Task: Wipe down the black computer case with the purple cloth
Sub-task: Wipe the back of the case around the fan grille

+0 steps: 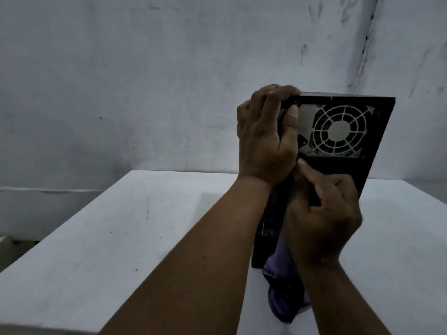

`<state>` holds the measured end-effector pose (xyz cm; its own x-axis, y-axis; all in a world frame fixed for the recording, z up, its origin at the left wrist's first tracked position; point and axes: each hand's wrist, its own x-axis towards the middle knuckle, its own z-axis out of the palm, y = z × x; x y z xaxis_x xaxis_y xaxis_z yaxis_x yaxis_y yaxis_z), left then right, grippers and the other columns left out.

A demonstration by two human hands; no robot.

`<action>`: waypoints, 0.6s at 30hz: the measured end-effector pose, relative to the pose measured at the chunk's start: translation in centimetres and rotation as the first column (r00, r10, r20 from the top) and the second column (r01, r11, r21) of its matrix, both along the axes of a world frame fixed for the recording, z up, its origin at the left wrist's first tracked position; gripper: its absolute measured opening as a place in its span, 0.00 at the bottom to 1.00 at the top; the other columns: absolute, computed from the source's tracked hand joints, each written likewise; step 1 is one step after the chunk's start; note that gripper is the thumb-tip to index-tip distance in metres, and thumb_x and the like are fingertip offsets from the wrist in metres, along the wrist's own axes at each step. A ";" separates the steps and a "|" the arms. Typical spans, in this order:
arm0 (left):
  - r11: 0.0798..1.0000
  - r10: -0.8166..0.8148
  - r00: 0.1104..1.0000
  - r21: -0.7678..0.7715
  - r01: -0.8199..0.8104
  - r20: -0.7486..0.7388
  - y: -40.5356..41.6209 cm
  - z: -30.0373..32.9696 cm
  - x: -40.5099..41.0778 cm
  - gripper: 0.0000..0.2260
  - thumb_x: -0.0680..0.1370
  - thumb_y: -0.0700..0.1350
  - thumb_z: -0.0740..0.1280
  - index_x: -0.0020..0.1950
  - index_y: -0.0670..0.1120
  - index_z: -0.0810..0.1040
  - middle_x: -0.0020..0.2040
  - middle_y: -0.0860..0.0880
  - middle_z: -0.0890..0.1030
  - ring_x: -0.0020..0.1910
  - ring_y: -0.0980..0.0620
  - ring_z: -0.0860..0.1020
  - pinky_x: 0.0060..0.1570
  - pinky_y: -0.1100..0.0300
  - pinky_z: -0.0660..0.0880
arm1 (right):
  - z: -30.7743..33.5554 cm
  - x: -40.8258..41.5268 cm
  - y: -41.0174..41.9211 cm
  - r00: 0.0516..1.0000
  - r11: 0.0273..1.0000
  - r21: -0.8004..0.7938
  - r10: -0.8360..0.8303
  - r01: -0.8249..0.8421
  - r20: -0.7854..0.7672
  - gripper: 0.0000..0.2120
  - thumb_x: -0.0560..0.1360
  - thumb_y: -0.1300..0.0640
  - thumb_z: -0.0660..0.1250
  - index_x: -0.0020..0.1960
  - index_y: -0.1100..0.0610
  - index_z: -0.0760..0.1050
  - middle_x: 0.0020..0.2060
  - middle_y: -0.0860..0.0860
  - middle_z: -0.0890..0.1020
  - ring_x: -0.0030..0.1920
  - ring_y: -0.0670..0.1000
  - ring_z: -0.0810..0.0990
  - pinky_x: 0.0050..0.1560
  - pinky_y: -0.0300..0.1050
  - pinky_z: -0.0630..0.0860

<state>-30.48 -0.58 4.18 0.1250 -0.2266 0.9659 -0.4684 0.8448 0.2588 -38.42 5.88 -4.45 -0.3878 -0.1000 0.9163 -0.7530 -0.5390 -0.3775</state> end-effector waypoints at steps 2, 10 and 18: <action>1.000 0.003 1.000 -0.006 -0.003 -0.001 0.0 0.0 0.0 0.12 0.81 0.43 0.63 0.62 0.43 0.79 0.60 0.49 0.79 0.62 0.51 0.75 0.64 0.48 0.69 | 0.9 0.0 -0.3 1.000 1.000 0.001 0.007 -0.007 0.007 0.06 0.80 0.64 0.71 0.54 0.63 0.86 0.38 0.55 0.77 0.37 0.43 0.68 0.40 0.24 0.65; 1.000 -0.015 1.000 -0.002 0.015 -0.011 0.0 0.0 -0.2 0.10 0.81 0.39 0.64 0.61 0.44 0.79 0.60 0.50 0.78 0.62 0.52 0.74 0.65 0.47 0.68 | -3.6 0.1 0.5 0.989 0.973 0.205 0.120 -0.101 -0.084 0.09 0.74 0.67 0.76 0.54 0.65 0.85 0.38 0.52 0.76 0.35 0.45 0.71 0.39 0.25 0.68; 1.000 -0.023 1.000 0.020 0.024 -0.010 0.2 0.1 0.0 0.10 0.81 0.39 0.64 0.61 0.44 0.78 0.60 0.52 0.78 0.62 0.56 0.73 0.64 0.46 0.69 | 0.3 0.1 0.1 0.995 0.995 0.093 0.049 -0.041 -0.084 0.06 0.77 0.69 0.71 0.53 0.66 0.85 0.38 0.55 0.77 0.35 0.48 0.72 0.38 0.26 0.67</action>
<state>-30.46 -0.36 4.29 0.1287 -0.2492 0.9599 -0.4459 0.8500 0.2805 -38.28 5.96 -4.15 -0.3010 -0.2005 0.9323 -0.7605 -0.5394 -0.3615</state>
